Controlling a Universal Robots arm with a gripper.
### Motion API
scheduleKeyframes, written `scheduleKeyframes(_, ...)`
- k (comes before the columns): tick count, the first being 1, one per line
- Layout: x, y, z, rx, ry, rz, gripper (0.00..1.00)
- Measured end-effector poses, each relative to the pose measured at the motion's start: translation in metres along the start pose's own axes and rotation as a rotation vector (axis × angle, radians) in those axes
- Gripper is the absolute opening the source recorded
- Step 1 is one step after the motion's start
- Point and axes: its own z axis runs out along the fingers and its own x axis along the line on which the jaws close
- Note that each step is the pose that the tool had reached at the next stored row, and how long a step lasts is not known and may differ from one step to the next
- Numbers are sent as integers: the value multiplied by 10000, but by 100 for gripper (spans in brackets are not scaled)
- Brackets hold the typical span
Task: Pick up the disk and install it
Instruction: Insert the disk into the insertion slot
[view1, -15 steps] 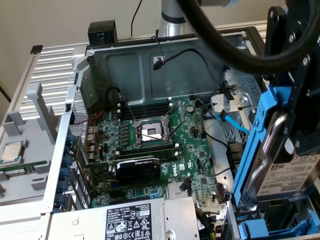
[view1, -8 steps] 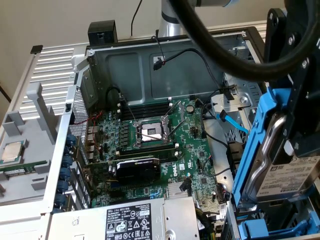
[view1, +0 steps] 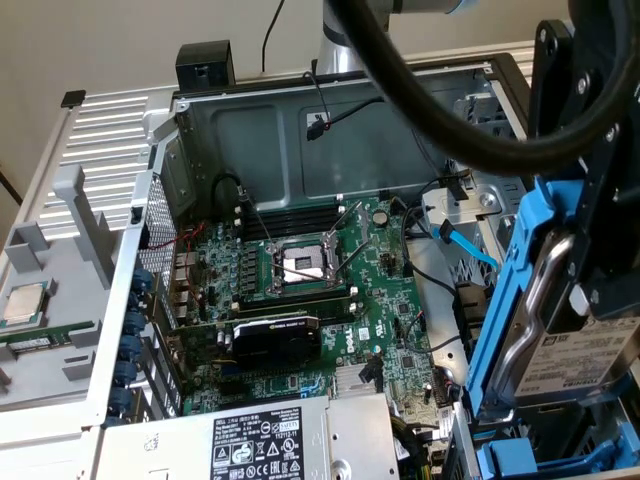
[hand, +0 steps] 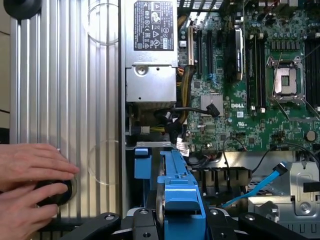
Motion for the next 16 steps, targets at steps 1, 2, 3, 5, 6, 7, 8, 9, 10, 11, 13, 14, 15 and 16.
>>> scheduleKeyframes(1, 0, 0, 3, 3, -3, -1, 37)
scheduleKeyframes(2, 0, 0, 4, 5, -1, -2, 37)
scheduleKeyframes(3, 0, 0, 5, 5, 0, -3, 37)
scheduleKeyframes(5, 1, 2, 7, 7, 0, -2, 37)
scheduleKeyframes(6, 3, 4, 9, 11, -4, -2, 37)
scheduleKeyframes(7, 4, 4, 11, 18, -5, -3, 37)
scheduleKeyframes(8, 5, 6, 11, 25, -4, -3, 37)
scheduleKeyframes(9, 5, 7, 12, 27, -3, -3, 37)
scheduleKeyframes(10, 5, 7, 15, 29, -4, -3, 37)
scheduleKeyframes(11, 5, 7, 16, 29, -4, -3, 37)
scheduleKeyframes(13, 7, 7, 18, 29, -4, -3, 37)
scheduleKeyframes(14, 7, 7, 21, 30, -5, -3, 37)
scheduleKeyframes(15, 7, 7, 24, 33, -6, -3, 37)
scheduleKeyframes(16, 9, 7, 27, 36, -6, -4, 37)
